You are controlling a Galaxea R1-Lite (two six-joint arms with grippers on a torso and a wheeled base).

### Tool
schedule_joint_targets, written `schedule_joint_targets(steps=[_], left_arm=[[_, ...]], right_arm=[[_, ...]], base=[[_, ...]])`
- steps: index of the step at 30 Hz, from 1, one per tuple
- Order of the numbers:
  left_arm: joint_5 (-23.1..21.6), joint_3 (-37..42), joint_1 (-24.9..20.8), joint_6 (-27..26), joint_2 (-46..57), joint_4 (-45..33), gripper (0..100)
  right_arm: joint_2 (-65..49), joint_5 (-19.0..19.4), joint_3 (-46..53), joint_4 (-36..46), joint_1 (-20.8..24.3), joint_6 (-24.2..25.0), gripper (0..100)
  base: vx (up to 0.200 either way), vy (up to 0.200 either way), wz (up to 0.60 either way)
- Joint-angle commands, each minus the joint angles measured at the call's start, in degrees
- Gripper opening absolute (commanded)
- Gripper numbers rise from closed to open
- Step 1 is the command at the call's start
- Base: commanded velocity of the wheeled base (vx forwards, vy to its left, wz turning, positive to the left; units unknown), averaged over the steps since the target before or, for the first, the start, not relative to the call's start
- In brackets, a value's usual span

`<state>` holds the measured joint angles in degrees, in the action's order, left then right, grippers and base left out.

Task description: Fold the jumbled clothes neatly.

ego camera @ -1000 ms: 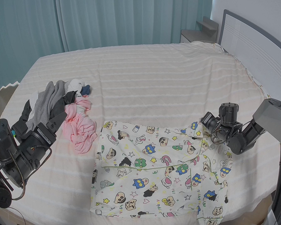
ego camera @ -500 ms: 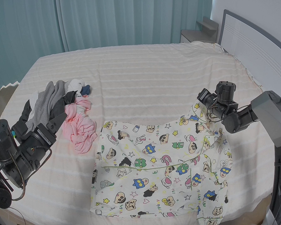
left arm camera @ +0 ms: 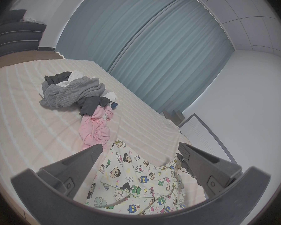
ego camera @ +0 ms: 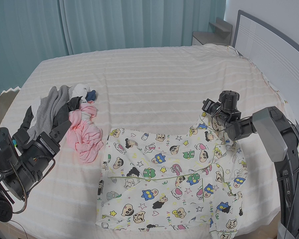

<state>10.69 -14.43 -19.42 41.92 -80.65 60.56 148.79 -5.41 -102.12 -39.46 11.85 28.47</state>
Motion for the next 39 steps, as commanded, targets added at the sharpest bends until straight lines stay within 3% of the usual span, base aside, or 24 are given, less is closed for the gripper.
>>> schedule_joint_targets(steps=[1, 8, 17, 21, 24, 25, 27, 32, 33, 36, 39], left_arm=[[0.03, 0.11, 0.00, 0.00, -0.21, -0.01, 100], [0.03, 0.11, -0.09, 0.00, -0.12, -0.01, 100], [0.12, 0.11, -0.09, 0.00, -0.12, -0.01, 100], [-0.23, 0.81, -0.18, -0.18, -0.21, -0.09, 100], [-0.23, 0.99, -0.18, -0.18, -0.38, -0.01, 100], [-0.41, 1.07, -0.18, -0.09, -0.47, -0.09, 100], [-1.20, 1.69, -0.18, -0.09, -1.17, -0.18, 100], [-4.80, 2.92, -0.09, 0.00, -4.78, -0.09, 100], [-7.00, 2.48, -0.27, -0.09, -8.38, -0.27, 100], [-7.70, -1.30, 0.44, -1.85, -16.11, -1.32, 100], [-8.23, -7.28, 1.67, -3.08, -22.18, -9.76, 100]], right_arm=[[0.45, 0.14, -0.62, -3.52, -0.07, 0.19, 100], [-3.24, 0.05, 0.43, -4.22, -0.34, 5.02, 100], [-6.84, 0.67, 10.19, -2.46, -0.86, 7.39, 100], [-13.17, 4.62, 23.37, -3.43, -2.44, 7.13, 100], [-16.16, 7.96, 27.68, -3.69, -4.20, 6.87, 100], [-19.32, 11.56, 31.98, -3.61, -6.49, 6.43, 100], [-21.87, 13.67, 35.76, -3.69, -8.33, 5.20, 100], [-27.32, 14.82, 44.20, -3.96, -10.27, 3.79, 100], [-31.63, 15.70, 50.53, -4.04, -10.36, 3.70, 100], [-37.43, 17.19, 57.47, -4.66, -10.36, 3.62, 100], [-43.23, 17.37, 63.71, -6.77, -9.92, 4.14, 100]], base=[[0.000, 0.000, 0.00], [0.000, 0.000, 0.00], [0.000, 0.000, 0.00], [0.000, 0.000, 0.00], [0.000, 0.000, 0.00], [0.000, 0.000, 0.00], [0.000, 0.000, 0.00], [0.000, 0.000, 0.00], [0.000, 0.000, 0.00], [0.000, 0.000, 0.00], [0.000, 0.000, 0.00]])
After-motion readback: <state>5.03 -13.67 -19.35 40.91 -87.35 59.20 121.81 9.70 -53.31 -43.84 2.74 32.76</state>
